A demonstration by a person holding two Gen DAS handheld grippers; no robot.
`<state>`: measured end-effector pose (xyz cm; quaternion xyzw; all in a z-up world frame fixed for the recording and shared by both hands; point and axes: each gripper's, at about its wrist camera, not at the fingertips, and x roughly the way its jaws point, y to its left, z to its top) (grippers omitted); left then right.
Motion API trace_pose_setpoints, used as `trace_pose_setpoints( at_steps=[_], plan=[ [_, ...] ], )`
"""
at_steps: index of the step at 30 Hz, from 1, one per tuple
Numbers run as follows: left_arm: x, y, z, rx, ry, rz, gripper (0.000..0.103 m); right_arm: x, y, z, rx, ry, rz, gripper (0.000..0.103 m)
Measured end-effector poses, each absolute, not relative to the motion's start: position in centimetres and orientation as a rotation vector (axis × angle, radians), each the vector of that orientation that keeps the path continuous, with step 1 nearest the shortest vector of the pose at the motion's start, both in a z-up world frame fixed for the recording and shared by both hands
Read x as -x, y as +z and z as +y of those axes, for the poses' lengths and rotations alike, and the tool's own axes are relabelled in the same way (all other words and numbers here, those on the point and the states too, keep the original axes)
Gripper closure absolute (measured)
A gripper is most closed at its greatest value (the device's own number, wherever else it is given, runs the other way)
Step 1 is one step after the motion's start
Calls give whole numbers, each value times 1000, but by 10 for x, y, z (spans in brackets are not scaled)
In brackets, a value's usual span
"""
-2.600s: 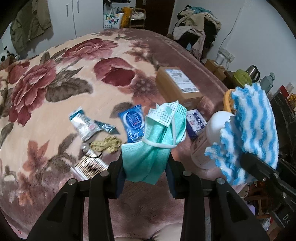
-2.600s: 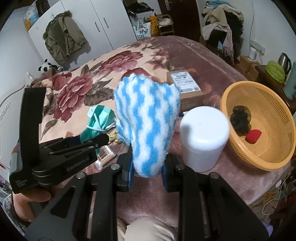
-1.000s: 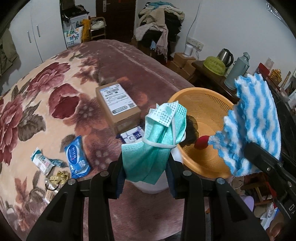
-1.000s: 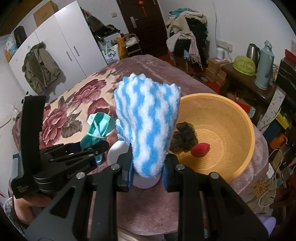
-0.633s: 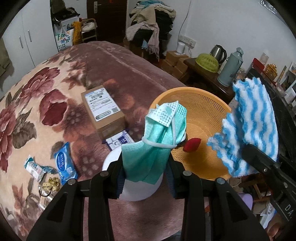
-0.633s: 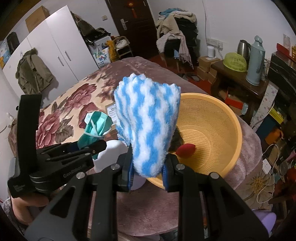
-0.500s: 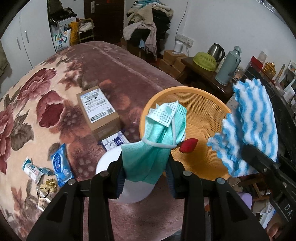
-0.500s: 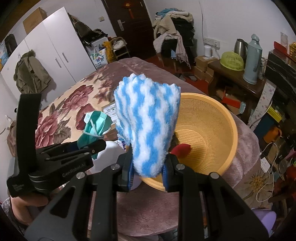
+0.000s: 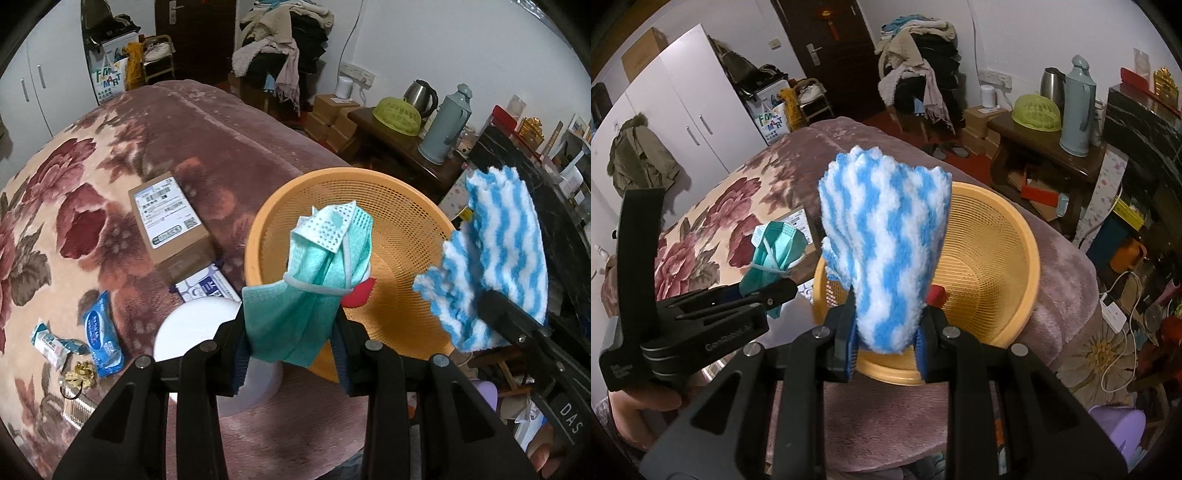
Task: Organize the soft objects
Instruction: 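Bring the held mask and towel above the yellow basket with both grippers, then open the left gripper over the basket while the right gripper releases the striped towel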
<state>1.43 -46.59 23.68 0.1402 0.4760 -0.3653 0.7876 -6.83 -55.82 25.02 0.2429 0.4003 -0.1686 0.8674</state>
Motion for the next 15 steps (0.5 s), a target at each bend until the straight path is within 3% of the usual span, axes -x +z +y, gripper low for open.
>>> trace_pose_setpoints(
  at_steps=[9,11,13,15],
  plan=[
    [-8,228,-489,-300,-836,1041,64,70,242,-577,-550,-386,846,78],
    [-8,225,-496,-301,-855,1040,56,69,239,-584,-581,-393,847,76],
    [-9,222,-502,-295,-873,1050,37,67,234,-592,-628,-391,843,76],
    [-9,219,-505,-296,-875,1060,25,66,228,-598,-676,-395,858,72]
  ],
)
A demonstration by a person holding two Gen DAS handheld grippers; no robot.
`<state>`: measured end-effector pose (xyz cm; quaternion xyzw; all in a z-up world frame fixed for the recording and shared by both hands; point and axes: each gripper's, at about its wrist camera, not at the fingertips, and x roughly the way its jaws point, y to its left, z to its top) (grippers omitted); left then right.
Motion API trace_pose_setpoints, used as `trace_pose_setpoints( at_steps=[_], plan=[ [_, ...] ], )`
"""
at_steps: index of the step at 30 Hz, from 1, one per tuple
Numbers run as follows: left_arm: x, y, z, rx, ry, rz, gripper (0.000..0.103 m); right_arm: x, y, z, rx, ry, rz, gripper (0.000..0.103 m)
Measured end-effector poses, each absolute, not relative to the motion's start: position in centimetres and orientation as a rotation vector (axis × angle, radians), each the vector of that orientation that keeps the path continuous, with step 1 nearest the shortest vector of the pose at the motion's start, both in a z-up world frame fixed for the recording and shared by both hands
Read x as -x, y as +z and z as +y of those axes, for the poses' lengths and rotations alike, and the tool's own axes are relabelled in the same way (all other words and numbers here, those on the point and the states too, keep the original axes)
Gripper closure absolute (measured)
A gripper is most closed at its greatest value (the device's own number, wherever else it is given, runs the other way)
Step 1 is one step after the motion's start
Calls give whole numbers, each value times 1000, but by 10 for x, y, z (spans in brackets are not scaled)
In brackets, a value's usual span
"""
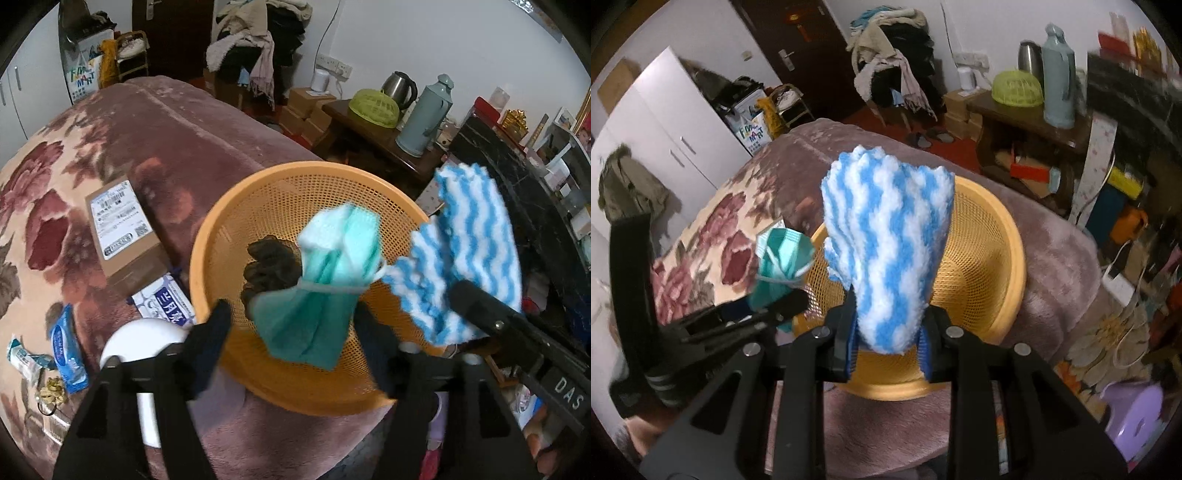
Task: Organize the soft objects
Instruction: 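Open the left gripper over the basket while the right gripper releases the striped towel, then withdraw both open grippers from the basket toward the items on the blanket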
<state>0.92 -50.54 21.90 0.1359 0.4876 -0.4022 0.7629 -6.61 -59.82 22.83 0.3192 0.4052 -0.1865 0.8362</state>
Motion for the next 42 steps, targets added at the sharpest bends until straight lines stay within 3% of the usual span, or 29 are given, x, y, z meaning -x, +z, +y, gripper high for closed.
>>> trace_pose_setpoints(
  at_steps=[2,4,6,13,42],
  plan=[
    [-8,218,-506,-305,-872,1057,17,69,224,-603,-709,-411,865,58],
    [-4,218,-505,-321,-873,1038,9,74,224,-603,-714,-431,858,31],
    [-1,220,-503,-338,-865,1017,8,78,224,-602,-709,-448,855,19],
    [3,228,-495,-357,-857,973,5,85,227,-599,-705,-480,861,2],
    [-1,251,-437,-271,-807,977,5,89,254,-559,-596,-464,861,0]
  ],
)
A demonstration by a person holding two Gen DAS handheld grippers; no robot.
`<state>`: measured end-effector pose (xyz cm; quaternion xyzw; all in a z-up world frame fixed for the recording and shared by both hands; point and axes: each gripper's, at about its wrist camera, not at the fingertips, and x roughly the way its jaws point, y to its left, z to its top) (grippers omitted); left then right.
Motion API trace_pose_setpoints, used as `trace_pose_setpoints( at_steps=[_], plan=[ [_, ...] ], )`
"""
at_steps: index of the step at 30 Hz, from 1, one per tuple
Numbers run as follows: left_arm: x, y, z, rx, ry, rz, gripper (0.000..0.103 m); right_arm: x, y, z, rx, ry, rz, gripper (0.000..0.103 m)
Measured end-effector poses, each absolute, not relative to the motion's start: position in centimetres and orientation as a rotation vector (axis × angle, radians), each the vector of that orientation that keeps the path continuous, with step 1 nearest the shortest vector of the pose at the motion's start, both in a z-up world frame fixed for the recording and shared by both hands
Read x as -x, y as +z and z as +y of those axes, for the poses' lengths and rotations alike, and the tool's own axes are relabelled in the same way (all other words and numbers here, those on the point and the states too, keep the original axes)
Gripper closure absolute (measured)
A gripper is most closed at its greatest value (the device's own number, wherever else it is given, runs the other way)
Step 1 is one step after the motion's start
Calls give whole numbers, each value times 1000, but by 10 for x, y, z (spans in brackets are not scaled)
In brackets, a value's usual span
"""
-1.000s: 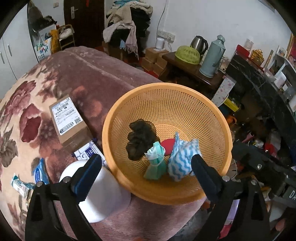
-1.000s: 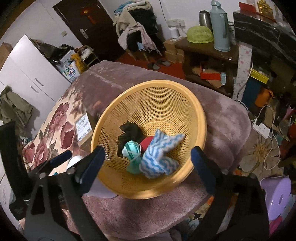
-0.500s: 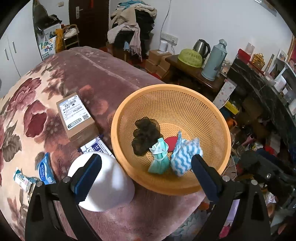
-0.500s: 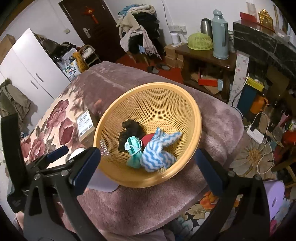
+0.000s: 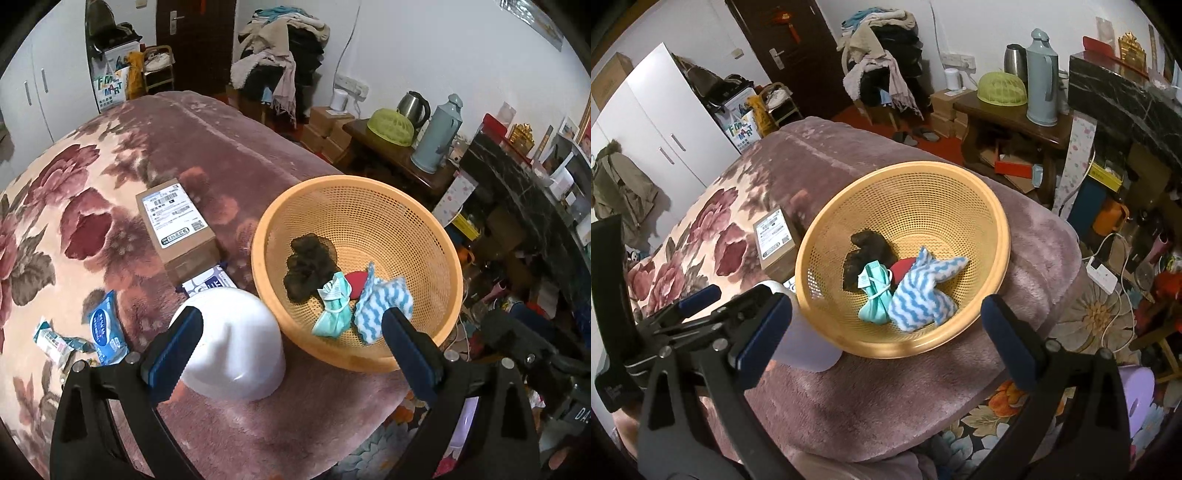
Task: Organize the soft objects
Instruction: 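Withdraw both open grippers from the basket toward the items on the blanket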
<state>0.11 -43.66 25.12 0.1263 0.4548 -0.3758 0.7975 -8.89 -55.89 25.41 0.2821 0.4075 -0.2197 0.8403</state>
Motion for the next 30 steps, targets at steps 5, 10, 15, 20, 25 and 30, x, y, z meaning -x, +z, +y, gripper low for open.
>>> trace_pose_setpoints(
  at_steps=[5,10,15,20,25,30],
  plan=[
    [-3,255,-428,-257,-802,973,5,86,258,-553,-582,-458,859,0],
    [-6,257,-419,-248,-791,972,5,82,261,-545,-562,-452,862,0],
    [-11,257,-406,-224,-776,977,5,76,264,-535,-537,-440,868,0],
    [-16,258,-391,-206,-765,978,5,68,264,-522,-518,-422,879,0],
    [-23,256,-374,-182,-750,983,5,60,263,-510,-501,-403,894,0],
    [-31,252,-356,-155,-731,992,5,52,264,-498,-480,-385,904,0]
  ],
)
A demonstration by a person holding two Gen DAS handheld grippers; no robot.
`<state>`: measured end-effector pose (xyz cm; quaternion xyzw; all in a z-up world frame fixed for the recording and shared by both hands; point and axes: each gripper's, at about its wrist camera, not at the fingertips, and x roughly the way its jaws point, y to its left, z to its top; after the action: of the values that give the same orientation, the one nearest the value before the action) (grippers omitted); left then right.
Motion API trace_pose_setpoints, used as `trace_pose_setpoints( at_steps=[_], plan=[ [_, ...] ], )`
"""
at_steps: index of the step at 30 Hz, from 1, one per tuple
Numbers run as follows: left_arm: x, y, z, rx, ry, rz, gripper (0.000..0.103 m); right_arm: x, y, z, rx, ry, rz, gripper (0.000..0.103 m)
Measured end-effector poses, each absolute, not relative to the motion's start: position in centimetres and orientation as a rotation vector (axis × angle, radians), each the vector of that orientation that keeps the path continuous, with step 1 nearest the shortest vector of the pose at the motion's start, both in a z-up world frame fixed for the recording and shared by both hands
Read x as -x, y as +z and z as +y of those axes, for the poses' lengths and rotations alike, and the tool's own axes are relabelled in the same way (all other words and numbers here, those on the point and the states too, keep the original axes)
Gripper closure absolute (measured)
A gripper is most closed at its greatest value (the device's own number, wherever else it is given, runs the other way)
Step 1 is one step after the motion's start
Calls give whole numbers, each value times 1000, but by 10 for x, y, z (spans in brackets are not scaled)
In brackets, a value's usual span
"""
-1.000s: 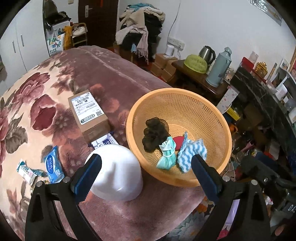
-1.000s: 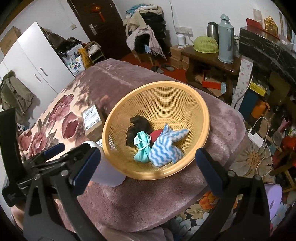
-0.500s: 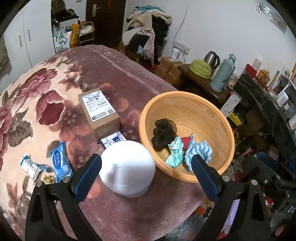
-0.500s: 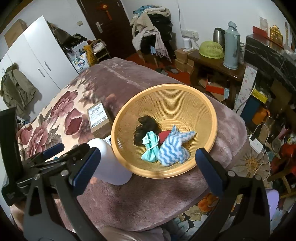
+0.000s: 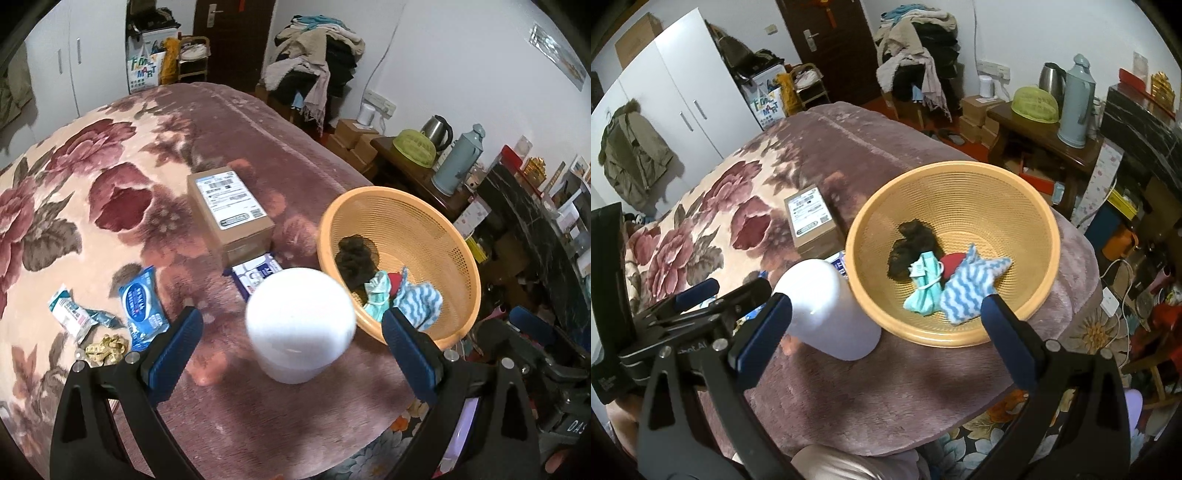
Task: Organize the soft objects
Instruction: 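Withdraw both open grippers from the basket toward the items on the blanket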
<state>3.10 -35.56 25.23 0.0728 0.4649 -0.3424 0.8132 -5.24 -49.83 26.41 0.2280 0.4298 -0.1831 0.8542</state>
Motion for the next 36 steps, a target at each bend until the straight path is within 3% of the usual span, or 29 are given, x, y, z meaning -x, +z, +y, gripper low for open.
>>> trace_pose_setpoints(
  at_steps=[36],
  plan=[
    [-95,223,-203,17,-563,1042,5,-18,258,-376,-304,-223,990,0]
  ],
)
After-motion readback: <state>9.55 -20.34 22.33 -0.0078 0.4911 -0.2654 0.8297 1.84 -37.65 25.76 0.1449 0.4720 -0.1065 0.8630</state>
